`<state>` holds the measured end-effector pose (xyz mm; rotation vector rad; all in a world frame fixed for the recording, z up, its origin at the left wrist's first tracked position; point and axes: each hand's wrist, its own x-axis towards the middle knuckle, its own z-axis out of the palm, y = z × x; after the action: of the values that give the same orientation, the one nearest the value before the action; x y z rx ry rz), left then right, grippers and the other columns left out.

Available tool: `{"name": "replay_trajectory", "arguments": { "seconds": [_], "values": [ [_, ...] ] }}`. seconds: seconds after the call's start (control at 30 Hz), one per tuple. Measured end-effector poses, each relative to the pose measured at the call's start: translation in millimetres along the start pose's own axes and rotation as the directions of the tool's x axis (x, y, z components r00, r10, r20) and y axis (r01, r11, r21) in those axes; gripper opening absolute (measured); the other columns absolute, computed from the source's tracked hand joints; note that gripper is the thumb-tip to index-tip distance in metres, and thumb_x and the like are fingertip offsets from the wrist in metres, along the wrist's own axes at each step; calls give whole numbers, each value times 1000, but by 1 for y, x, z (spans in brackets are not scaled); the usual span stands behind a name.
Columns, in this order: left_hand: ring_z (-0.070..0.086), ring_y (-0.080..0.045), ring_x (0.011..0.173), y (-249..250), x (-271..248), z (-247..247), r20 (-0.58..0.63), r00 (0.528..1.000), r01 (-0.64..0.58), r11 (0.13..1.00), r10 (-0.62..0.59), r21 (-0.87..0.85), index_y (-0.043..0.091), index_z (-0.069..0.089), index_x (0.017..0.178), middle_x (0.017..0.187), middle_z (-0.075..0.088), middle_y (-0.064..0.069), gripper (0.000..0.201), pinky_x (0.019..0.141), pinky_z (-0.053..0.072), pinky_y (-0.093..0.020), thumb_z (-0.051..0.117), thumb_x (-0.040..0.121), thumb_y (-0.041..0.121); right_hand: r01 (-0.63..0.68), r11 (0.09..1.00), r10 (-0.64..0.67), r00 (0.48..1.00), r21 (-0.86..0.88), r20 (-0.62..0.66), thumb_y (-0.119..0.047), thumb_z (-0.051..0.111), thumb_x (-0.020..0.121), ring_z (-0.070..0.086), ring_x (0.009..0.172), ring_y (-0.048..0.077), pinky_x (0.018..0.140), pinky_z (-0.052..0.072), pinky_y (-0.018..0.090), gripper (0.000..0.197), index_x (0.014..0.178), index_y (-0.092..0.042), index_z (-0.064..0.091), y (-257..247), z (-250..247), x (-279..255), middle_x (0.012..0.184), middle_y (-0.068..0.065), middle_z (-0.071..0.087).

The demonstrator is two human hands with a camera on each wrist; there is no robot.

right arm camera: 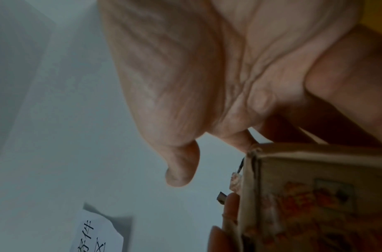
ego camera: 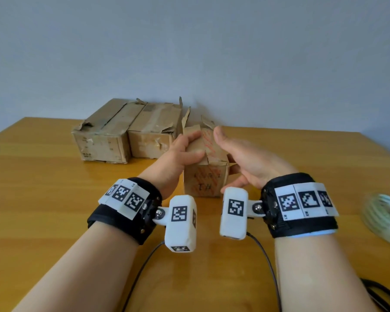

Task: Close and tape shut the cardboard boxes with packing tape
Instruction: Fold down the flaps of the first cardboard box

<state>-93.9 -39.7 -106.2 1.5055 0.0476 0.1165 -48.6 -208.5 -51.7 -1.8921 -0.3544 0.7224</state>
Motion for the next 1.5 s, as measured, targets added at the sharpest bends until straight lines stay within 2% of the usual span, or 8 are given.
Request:
{"name": "replay_trajectory", "arguments": {
  "seconds": [0.13, 0.4, 0.6, 0.83, 1.03, 1.13, 1.3, 1.5],
  "values": [
    [57, -25, 126, 0, 1, -1, 28, 1000, 9, 993, -6, -119, 24, 47, 142, 142, 53, -8, 63, 113, 38, -46, 55, 79, 21, -5, 1000, 5, 999, 11, -51, -63, 50, 97, 64, 106, 19, 65, 64, 44, 54, 132, -23, 56, -3, 6, 0, 124, -2, 62],
    [48, -21, 134, -4, 4, -9, 66, 998, 9, 995, -3, -98, 25, 43, 147, 152, 41, -3, 74, 113, 38, -42, 56, 74, 18, -40, 998, 29, 979, -54, -200, -37, 63, 99, 64, 103, 23, 61, 64, 39, 36, 127, -25, 44, -5, 17, 11, 117, 0, 58],
    [23, -22, 148, -4, 4, -15, 109, 993, 41, 996, -33, -78, 39, 45, 144, 162, 23, -1, 87, 119, 27, -46, 73, 62, 36, -17, 1000, 20, 980, 15, -197, -36, 75, 91, 71, 101, 21, 61, 63, 36, 67, 147, -25, 41, 2, 11, 12, 123, 1, 62],
    [44, -20, 134, 5, -2, -8, 22, 1000, 1, 999, -2, 51, 38, 46, 143, 147, 44, 2, 80, 113, 37, -44, 69, 67, 44, 23, 999, -18, 983, 25, -184, -43, 68, 96, 70, 105, 22, 65, 65, 42, 55, 144, -25, 48, 1, 16, 12, 123, 1, 64],
    [49, -24, 129, 8, -4, -6, -23, 1000, 2, 992, 1, 128, 39, 46, 142, 140, 50, 1, 80, 109, 42, -48, 65, 64, 47, 41, 999, -38, 993, 27, -116, -45, 64, 97, 66, 112, 18, 69, 65, 44, 50, 141, -23, 54, 1, 12, 9, 124, 0, 66],
    [50, -24, 129, 10, -5, -10, -13, 1000, 22, 990, -20, 139, 39, 47, 141, 141, 50, 1, 78, 107, 43, -47, 68, 66, 45, 36, 999, -34, 993, 17, -109, -38, 67, 98, 69, 109, 23, 69, 65, 45, 48, 141, -24, 53, 2, 11, 11, 124, 2, 67],
    [64, -26, 113, 22, -14, -16, 64, 997, 38, 995, -44, 95, 20, 59, 129, 126, 65, -8, 38, 86, 56, -30, 64, 93, 8, 24, 1000, -22, 993, 17, -117, -36, 68, 97, 68, 108, 24, 66, 64, 43, 53, 145, -26, 48, 3, 11, 14, 128, 3, 64],
    [70, -22, 92, 27, -16, -10, -46, 998, 41, 997, -38, 66, 11, 68, 110, 109, 73, -10, 25, 69, 57, -25, 71, 86, 6, 51, 999, -50, 994, 13, -95, -45, 61, 100, 65, 114, 22, 68, 65, 44, 49, 144, -27, 50, 5, 10, 14, 132, 0, 62]
  ]
}}
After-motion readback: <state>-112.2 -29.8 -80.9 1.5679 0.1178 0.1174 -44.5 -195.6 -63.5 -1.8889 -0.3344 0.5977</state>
